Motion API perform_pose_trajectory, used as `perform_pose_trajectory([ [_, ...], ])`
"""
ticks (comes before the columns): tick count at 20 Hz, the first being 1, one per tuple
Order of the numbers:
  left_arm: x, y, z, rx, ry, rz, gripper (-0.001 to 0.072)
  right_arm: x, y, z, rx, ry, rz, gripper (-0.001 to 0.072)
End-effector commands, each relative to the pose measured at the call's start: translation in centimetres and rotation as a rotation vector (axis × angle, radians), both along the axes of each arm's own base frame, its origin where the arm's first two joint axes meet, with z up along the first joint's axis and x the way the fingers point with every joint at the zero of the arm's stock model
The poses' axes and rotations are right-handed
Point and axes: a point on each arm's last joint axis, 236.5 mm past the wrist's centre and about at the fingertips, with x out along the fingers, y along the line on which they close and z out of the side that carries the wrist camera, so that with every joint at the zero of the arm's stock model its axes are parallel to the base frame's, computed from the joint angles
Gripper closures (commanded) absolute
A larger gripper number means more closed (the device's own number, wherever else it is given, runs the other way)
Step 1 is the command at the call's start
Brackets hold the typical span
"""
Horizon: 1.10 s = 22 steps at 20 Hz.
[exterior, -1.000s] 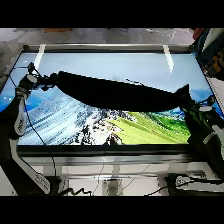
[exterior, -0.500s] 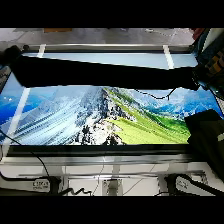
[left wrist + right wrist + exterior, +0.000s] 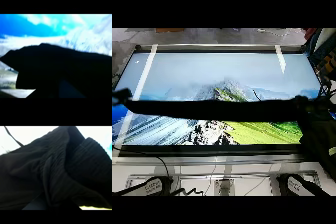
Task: Fold the clothes and pants, and hang the long-sleeved shirts on hangers.
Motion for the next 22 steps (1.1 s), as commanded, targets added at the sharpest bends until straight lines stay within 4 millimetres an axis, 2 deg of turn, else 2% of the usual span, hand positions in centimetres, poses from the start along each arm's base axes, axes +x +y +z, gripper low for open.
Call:
perform_pose_trajectory([
  [1,-10.0,-1.3,-8.6,-0.076,0.261,0.047,0.0699,-7.2,0.7,-4.9,-0.002,0.258,0.041,0.0689],
  [3,-13.3,-1.6,-10.9,-0.108,0.319,0.085,0.0699,-8.9,1.2,-5.4,0.008,0.325,0.097,0.0689],
  [5,-15.5,-1.1,-11.7,-0.119,0.361,0.121,0.0699,-10.7,1.7,-5.4,0.022,0.397,0.151,0.0689],
  [7,-16.1,-0.5,-11.7,-0.122,0.362,0.149,0.0699,-12.0,1.9,-5.3,0.03,0.446,0.179,0.0688],
  [9,-15.0,0.2,-11.3,-0.104,0.318,0.151,0.0699,-10.2,1.8,-5.3,0.02,0.371,0.165,0.0689],
  [11,-10.8,0.3,-9.2,-0.1,0.176,0.133,0.0698,-5.8,1.5,-4.0,0.007,0.196,0.13,0.0689],
  [13,-4.5,-0.3,-5.1,-0.12,-0.058,0.115,0.0696,-0.2,0.6,-0.9,-0.019,-0.036,0.076,0.0689],
  [15,2.3,-0.2,1.3,-0.101,-0.353,0.091,0.0697,5.3,-0.6,4.0,-0.038,-0.299,-0.01,0.0689],
  [17,7.2,-0.1,8.4,-0.054,-0.604,0.059,0.0698,9.0,-2.4,9.4,-0.035,-0.513,-0.132,0.0689],
  [19,10.0,-0.6,13.9,-0.015,-0.752,0.02,0.0698,11.0,-3.7,13.6,-0.069,-0.64,-0.164,0.0689],
  [20,10.8,-0.9,15.6,-0.005,-0.787,0.002,0.0698,11.5,-3.9,14.7,-0.076,-0.664,-0.164,0.0689],
  [21,11.1,-1.4,16.4,-0.001,-0.801,-0.011,0.0698,11.8,-4.0,15.2,-0.078,-0.671,-0.163,0.069],
  [22,11.1,-1.7,16.1,-0.009,-0.787,-0.018,0.0698,11.7,-4.0,14.8,-0.079,-0.656,-0.158,0.0689],
])
